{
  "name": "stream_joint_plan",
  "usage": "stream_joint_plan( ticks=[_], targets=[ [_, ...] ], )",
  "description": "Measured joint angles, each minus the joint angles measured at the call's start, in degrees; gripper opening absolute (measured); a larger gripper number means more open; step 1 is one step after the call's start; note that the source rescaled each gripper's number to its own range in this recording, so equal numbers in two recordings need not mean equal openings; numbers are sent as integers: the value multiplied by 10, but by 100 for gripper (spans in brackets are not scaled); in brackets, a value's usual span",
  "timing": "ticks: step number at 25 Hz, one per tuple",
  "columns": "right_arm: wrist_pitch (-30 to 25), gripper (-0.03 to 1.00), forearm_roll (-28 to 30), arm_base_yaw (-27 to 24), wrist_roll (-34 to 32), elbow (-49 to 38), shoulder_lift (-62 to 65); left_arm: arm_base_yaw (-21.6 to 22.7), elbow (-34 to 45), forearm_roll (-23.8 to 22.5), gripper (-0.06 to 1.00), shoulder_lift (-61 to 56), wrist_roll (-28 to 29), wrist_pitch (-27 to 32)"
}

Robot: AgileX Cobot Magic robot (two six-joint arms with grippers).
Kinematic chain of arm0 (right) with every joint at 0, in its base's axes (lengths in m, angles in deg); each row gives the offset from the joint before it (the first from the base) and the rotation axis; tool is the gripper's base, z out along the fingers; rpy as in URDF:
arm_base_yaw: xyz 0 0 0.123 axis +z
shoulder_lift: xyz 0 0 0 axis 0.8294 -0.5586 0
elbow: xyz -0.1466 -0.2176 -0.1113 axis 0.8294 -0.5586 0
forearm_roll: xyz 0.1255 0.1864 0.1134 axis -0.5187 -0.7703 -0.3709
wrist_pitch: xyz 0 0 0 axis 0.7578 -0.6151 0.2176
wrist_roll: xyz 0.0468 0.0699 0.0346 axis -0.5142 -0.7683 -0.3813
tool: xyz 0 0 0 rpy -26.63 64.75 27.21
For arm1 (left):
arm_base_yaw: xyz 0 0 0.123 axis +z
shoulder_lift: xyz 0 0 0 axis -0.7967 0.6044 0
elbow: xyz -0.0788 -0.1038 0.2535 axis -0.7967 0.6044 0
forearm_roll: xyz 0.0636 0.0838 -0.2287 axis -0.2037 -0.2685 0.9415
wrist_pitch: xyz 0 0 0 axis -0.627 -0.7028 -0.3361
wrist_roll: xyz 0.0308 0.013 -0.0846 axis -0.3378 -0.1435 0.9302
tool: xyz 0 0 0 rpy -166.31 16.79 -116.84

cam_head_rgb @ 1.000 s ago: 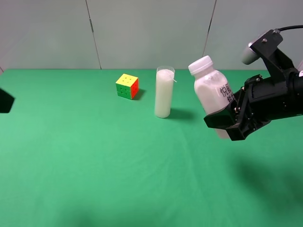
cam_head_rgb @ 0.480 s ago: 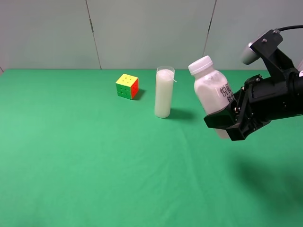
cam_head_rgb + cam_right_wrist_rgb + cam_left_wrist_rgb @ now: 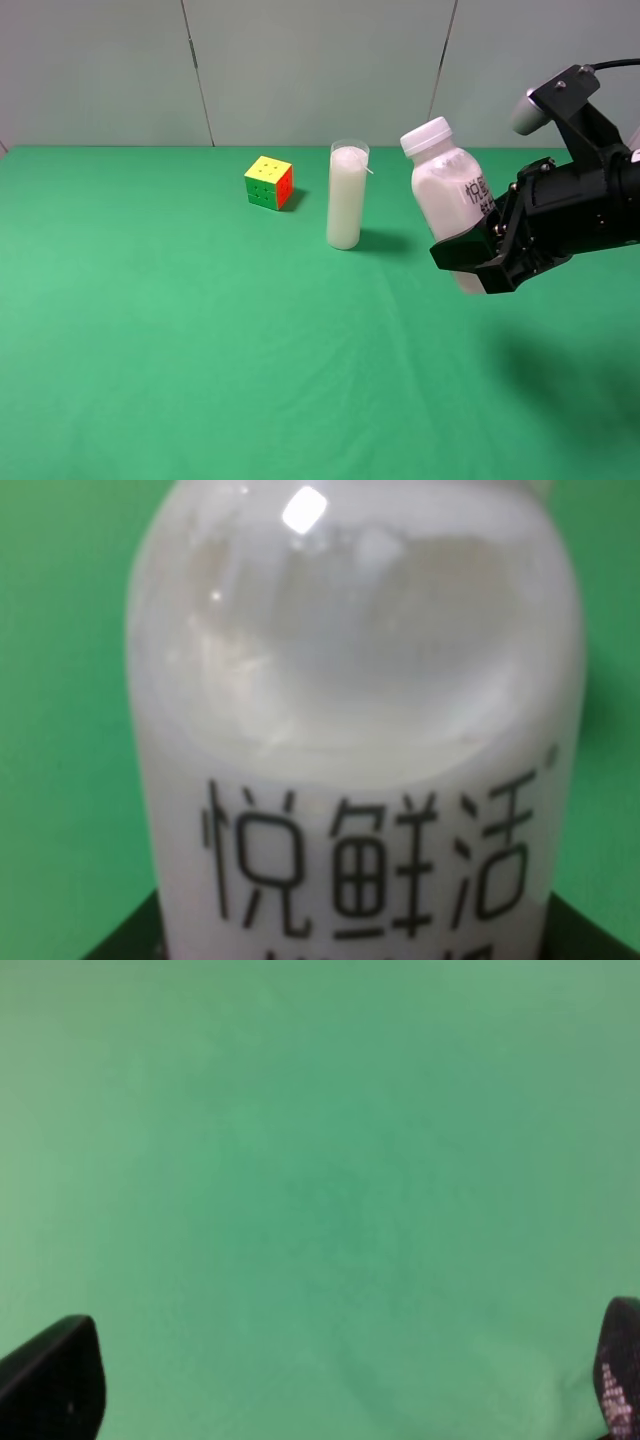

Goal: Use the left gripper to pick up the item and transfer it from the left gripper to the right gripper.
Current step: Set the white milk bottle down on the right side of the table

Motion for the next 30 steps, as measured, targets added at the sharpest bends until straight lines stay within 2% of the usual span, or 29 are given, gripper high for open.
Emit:
stream_joint_plan(
  ticks=[16,19,23,30],
  targets=[
    [-3,1,1,0,-16,0,0,0,0,1,94,0,-3,0],
    [-3,1,13,0,-30,0,0,14,0,1,94,0,-3,0],
    [-3,1,28,0,-47,0,0,86,0,1,94,0,-3,0],
    [-3,1,36,0,-49,0,0,247,0,1,94,0,-3,0]
  ],
)
